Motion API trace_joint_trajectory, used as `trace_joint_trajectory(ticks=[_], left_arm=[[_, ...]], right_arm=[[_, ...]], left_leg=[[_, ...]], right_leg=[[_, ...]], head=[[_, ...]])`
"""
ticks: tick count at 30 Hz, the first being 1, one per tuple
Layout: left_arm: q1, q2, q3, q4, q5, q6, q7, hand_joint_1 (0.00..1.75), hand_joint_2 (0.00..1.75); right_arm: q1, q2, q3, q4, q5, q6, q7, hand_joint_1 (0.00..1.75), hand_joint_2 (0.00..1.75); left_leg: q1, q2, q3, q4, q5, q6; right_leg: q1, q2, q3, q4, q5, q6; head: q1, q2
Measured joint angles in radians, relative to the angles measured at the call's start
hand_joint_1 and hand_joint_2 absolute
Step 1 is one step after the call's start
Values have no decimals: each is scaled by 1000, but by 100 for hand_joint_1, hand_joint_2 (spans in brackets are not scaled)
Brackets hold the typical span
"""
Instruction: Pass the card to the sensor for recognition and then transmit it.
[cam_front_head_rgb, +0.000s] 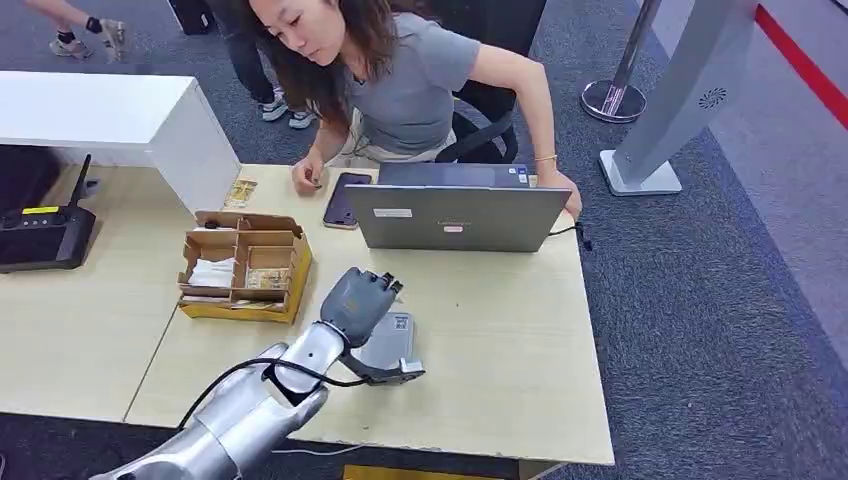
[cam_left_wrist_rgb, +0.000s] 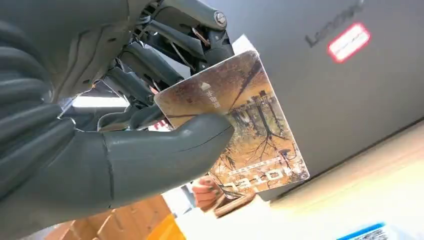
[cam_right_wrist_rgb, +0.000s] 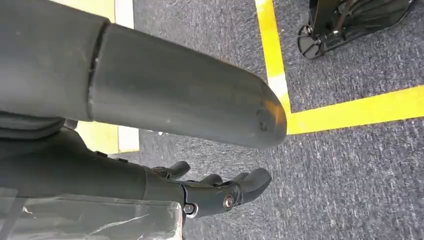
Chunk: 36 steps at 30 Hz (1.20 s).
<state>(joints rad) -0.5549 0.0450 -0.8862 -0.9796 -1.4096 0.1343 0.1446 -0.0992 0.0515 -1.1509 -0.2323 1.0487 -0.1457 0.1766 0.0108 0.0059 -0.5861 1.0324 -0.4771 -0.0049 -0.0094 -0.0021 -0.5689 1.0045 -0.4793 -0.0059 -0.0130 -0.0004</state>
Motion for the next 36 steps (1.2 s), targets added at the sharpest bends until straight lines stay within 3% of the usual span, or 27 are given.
trace_joint_trajectory(ticks=[24,30,36], left_arm=[[-11,-22,-66,-11,27,-30,-37,175,175],[-11,-21,-86,-29,19,-73,-11,175,175],[-8,-13,-117,-36,-25,-71,23,175,175]], right_arm=[[1,0,-4,0,-17,-4,2,0,0],[1,0,-6,0,-21,-5,3,0,0],[1,0,-12,0,-29,-6,8,0,0]], left_leg=[[0,0,0,0,0,0],[0,0,0,0,0,0],[0,0,0,0,0,0]], right_leg=[[0,0,0,0,0,0],[0,0,0,0,0,0],[0,0,0,0,0,0]], head=[[0,0],[0,0],[0,0]])
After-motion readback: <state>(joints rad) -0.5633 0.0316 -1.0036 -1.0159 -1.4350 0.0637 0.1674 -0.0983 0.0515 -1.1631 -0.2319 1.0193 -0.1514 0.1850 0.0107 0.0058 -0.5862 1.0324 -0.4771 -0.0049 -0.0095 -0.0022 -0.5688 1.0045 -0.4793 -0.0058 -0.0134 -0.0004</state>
